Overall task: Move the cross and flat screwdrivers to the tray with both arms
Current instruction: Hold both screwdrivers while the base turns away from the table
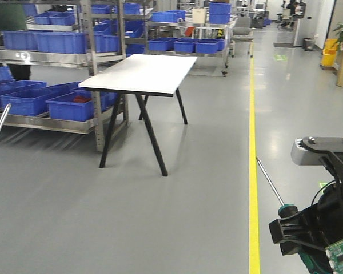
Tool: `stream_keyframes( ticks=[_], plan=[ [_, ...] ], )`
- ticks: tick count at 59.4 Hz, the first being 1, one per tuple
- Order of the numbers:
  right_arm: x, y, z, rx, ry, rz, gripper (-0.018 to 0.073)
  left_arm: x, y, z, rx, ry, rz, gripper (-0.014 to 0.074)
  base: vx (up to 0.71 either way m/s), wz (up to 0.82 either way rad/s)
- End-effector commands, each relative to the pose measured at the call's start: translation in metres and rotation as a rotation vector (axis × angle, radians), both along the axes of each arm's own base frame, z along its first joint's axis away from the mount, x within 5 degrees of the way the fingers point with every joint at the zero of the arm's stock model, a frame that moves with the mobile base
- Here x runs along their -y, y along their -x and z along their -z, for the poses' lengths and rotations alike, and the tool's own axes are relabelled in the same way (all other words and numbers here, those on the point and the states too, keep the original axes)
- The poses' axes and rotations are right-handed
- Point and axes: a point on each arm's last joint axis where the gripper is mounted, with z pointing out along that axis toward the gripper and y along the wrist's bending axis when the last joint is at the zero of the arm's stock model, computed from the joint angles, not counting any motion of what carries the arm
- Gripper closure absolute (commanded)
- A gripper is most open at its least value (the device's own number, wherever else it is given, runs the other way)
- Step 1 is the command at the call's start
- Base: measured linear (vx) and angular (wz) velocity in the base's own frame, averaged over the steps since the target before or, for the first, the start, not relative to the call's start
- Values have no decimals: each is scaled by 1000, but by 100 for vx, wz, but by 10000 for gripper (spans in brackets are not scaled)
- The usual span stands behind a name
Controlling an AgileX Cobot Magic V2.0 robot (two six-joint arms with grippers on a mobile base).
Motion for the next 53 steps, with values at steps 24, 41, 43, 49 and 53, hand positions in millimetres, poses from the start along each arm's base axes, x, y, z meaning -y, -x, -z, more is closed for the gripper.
stream_keyframes(
  ticks=[24,41,43,49,53],
  plan=[
    [2,2,-20,111,-30,-5,568,2,3,-17,108,43,-4,597,46,-13],
    [2,2,-20,111,-30,-5,568,2,3,-17,107,43,-4,597,56,15],
    [2,2,-20,112,-29,-4,568,2,3,-17,107,43,-4,597,58,32],
    [2,2,-20,112,-29,-4,568,2,3,-17,106,43,-4,597,60,39],
    [2,2,-20,112,-29,-4,568,2,3,-17,108,43,-4,597,60,45]
  ],
)
